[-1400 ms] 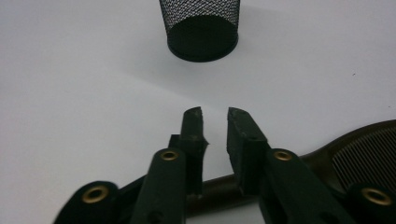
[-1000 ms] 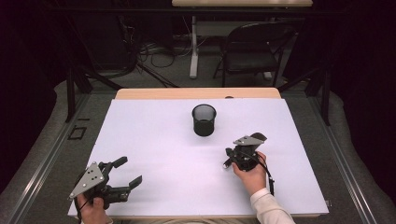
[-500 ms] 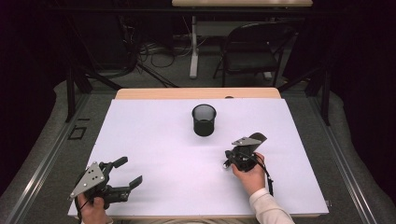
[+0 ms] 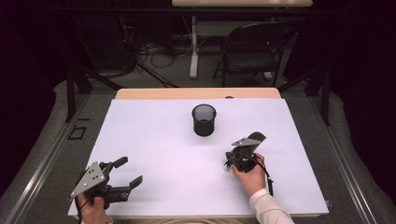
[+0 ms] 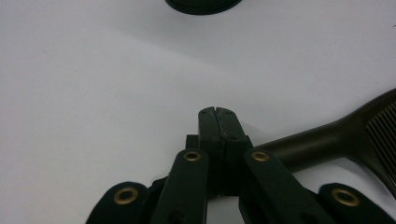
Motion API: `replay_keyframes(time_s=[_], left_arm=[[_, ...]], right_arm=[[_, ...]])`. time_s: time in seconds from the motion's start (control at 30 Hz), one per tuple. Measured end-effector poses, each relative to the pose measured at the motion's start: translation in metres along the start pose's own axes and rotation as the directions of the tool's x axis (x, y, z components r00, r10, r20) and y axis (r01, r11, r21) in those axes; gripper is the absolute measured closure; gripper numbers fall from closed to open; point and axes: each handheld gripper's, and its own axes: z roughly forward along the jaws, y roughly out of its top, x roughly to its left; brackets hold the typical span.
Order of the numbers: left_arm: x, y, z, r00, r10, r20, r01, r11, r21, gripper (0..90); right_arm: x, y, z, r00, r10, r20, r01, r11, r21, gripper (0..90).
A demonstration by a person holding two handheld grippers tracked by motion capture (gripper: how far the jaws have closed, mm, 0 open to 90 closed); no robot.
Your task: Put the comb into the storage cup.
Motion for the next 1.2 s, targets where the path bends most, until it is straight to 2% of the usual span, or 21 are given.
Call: replay_keyframes(time_s=[0.63,1.2], left_arm=[[0.0,0.0,0.0,1.0,-0.002,-0.003,0.002,1.0,0.002,15.4],[0.0,-0.001,0.0,1.0,-0.001,0.0,0.001,1.0,0.003,15.4]], right_arm=[[-0.011,-0.007,-0.009,0.9992,0.038,0.013,-0.038,0.999,0.023,90.0],[-0.019,-0.01,-0.015,0.9985,0.05,0.022,-0.05,0.998,0.034,90.0]])
